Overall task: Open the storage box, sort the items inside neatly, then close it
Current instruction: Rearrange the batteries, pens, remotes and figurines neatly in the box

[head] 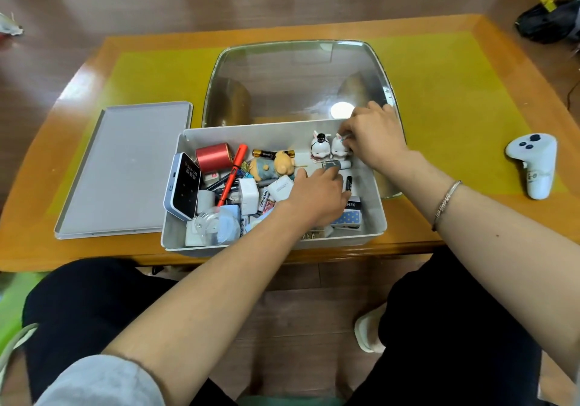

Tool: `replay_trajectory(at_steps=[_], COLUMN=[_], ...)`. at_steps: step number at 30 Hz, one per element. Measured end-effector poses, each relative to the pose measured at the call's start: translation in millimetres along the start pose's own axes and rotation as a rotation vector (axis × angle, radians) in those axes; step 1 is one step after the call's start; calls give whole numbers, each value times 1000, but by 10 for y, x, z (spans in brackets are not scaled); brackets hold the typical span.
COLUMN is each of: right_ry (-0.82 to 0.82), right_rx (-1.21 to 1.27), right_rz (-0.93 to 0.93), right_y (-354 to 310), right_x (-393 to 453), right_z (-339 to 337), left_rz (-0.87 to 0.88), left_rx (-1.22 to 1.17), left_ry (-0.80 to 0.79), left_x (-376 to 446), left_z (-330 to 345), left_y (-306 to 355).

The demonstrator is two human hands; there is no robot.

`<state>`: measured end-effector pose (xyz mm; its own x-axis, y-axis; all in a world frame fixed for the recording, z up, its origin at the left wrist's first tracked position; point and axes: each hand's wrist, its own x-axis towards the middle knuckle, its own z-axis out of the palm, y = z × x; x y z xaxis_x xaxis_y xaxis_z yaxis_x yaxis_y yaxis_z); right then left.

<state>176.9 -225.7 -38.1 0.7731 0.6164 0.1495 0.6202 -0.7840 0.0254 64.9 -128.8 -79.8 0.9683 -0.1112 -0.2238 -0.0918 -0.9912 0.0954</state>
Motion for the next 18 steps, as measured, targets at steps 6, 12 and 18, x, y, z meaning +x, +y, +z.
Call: replay_trajectory(at_steps=[6,12,18], right_ry=[6,-1,3], right_rx=[-2,-11,1], right_rz=[-29,-46,-35], right_y=[-13,-19,4], right_x=[53,58,37], right_z=[-22,-27,-12], left_rz=[-12,-5,-12], left_rx=[8,-46,-72], left_ry=[29,11,31], left_x=[-18,3,-20], left_z=[39,49,9], left_y=[-22,7,15])
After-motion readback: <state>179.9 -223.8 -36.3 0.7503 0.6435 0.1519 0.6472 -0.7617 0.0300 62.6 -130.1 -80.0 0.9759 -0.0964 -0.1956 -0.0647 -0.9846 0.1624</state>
